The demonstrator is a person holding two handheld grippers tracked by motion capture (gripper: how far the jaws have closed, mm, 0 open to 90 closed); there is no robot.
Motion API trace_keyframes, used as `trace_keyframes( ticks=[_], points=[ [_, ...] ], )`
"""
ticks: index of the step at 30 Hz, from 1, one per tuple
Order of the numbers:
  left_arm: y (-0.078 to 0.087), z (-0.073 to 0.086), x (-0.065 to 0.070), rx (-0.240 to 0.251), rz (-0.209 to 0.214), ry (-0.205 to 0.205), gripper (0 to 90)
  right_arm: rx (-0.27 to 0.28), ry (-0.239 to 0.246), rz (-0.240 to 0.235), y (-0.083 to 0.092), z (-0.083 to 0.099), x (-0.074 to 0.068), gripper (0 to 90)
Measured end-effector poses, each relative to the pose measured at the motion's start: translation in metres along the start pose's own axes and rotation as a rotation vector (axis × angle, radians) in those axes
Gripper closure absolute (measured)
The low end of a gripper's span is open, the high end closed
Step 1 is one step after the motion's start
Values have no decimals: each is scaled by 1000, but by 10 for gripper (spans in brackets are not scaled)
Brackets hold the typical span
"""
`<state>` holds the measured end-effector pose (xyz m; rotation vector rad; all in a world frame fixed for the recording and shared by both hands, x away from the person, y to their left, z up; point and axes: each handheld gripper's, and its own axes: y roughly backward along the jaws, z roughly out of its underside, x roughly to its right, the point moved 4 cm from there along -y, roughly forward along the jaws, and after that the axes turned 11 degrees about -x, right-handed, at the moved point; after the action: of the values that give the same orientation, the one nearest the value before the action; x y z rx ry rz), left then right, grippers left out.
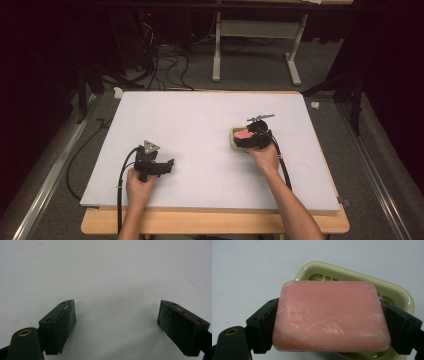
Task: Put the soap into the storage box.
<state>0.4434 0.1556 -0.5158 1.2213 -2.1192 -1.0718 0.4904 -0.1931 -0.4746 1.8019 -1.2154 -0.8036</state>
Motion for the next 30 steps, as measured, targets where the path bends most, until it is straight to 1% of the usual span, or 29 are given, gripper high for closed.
trace_keyframes(
  ticks=[5,9,13,15,18,21,24,28,30],
  points=[
    [0,0,0,0,0,0,157,-4,-3,5,-1,0,0,134],
    [0,0,0,1,0,0,157,-11,-20,-8,-3,0,1,134],
    [0,0,0,0,0,0,157,-4,-41,4,-3,-1,2,133],
    [0,0,0,0,0,0,157,-1,-42,16,-3,-1,3,132],
    [0,0,0,0,0,0,157,2,-48,14,-2,-1,4,132],
    [0,0,0,0,0,0,157,6,-54,1,0,-1,5,131],
    [0,0,0,0,0,0,157,23,-59,-3,4,-2,7,128],
    [0,0,0,1,1,1,157,28,-61,-9,6,-2,8,127],
    [0,0,0,1,1,1,157,29,-54,-7,6,-1,8,127]
  ],
)
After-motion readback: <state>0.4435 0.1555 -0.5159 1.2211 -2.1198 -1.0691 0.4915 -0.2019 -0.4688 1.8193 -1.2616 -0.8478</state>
